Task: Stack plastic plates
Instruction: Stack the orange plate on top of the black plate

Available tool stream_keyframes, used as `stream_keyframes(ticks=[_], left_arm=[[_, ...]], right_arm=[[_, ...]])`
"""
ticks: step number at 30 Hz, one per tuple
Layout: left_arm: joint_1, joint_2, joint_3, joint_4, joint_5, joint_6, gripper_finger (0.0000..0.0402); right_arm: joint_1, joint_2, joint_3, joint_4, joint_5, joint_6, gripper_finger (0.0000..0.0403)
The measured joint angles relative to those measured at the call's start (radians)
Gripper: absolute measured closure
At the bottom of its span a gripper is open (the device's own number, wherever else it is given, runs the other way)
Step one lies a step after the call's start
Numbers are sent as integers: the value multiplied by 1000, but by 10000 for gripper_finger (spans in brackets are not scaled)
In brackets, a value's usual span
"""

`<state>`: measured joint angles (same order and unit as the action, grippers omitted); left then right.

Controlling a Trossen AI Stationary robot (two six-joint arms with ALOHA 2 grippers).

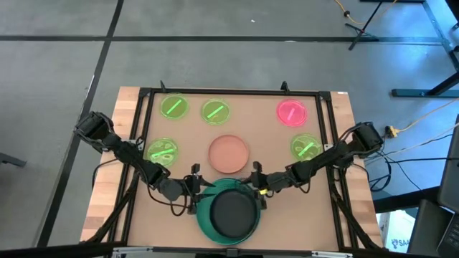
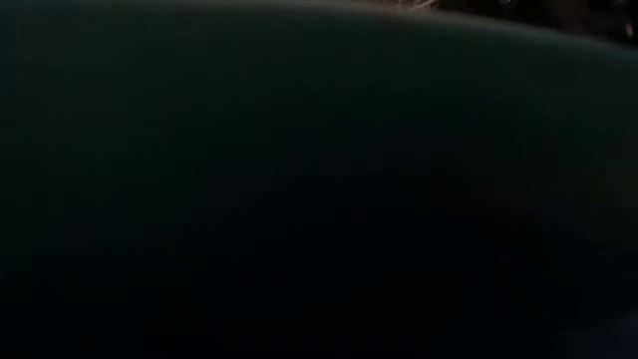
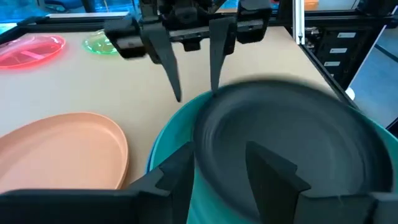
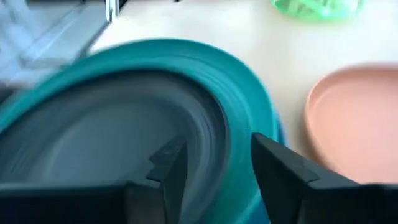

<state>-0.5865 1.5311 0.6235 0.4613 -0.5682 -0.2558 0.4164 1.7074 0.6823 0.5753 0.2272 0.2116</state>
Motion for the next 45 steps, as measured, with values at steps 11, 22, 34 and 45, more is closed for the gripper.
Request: stream_keyframes(ticks=[11, 22, 34, 45], left_arm=[[0, 0, 0, 4, 0, -5, 264], [0, 0, 1, -2, 1, -5, 264], [-1, 0, 0, 0, 3, -7, 264], [-2, 0, 0, -3, 3, -26, 264]], right_arm=[[-68, -119, 74, -470, 226, -397, 235], [-300, -23, 75, -446, -173, -403, 279], [-306, 59, 74, -365, -131, -509, 329], [-292, 4, 74, -375, -55, -531, 398]])
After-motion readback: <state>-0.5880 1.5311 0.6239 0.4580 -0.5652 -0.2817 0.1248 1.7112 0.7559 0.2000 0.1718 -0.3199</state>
